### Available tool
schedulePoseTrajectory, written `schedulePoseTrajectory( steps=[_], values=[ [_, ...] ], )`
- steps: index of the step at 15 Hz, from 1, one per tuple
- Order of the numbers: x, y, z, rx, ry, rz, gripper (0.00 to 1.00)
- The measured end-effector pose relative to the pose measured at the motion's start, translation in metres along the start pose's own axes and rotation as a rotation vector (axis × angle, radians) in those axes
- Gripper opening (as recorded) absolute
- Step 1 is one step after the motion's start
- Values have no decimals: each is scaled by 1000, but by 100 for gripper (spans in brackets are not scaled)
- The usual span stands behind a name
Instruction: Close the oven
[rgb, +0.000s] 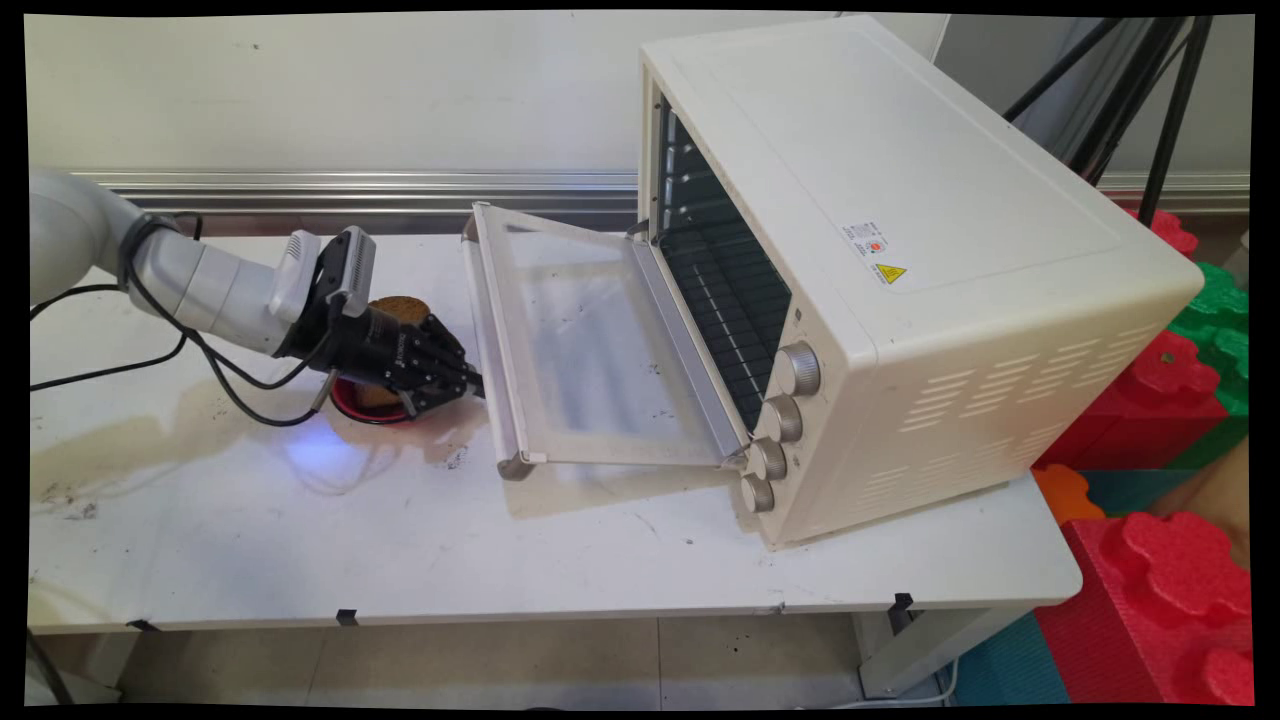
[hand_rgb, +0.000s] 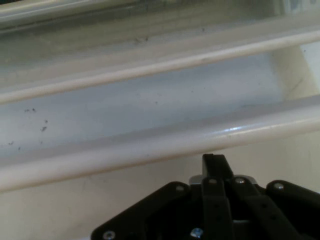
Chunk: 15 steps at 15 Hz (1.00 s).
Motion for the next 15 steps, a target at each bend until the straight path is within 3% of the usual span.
schedulePoseTrajectory(
  steps=[15],
  values=[
    [29, -7, 11, 22, 87, -12, 0]
  ],
)
